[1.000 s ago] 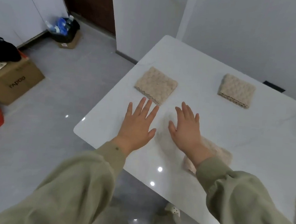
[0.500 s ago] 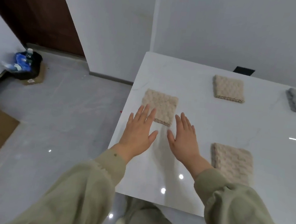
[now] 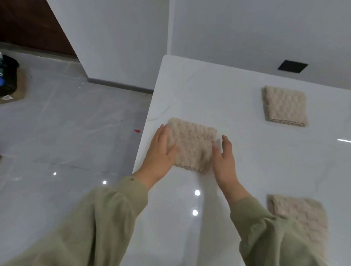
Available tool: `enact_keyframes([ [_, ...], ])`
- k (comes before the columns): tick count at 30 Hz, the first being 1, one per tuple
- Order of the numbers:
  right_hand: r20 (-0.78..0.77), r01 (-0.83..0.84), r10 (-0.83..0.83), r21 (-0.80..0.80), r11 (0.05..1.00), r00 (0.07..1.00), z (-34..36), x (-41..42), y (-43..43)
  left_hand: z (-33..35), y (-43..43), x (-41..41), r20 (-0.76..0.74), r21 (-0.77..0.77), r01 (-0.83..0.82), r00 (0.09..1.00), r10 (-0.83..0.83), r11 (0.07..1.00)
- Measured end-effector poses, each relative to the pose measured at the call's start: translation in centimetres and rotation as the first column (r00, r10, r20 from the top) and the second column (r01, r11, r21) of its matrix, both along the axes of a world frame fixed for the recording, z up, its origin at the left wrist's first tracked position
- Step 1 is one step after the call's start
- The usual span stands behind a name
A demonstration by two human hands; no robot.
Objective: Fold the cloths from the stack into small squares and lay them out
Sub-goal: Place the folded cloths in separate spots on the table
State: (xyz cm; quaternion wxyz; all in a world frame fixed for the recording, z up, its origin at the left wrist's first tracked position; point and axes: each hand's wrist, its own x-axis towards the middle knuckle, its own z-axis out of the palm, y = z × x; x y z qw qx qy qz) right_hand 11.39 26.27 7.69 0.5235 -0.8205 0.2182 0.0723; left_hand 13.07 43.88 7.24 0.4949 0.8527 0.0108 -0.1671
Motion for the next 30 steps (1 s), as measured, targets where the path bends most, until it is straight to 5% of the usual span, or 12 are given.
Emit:
enact_keyframes([
  [6,0.002,0.162,-0.164,0.146,0.976,0.987,-1.3,3.7,2.2,-1.6,-1.1,3.4,-0.192,-0.318,-0.202,0.971,0.146,0.926],
  [26,0.031,0.106,-0.113,0.171,0.979,0.993,-1.7,3.8,3.9,-2.4,-0.9,3.7,-0.109,-0.298,-0.150,0.986,0.123,0.943],
  [30,0.053,0.210,-0.223,0.183,0.961,0.973,-1.7,3.8,2.9,-2.6,-0.7,3.6,-0.096,-0.279,-0.223,0.974,0.204,0.934],
])
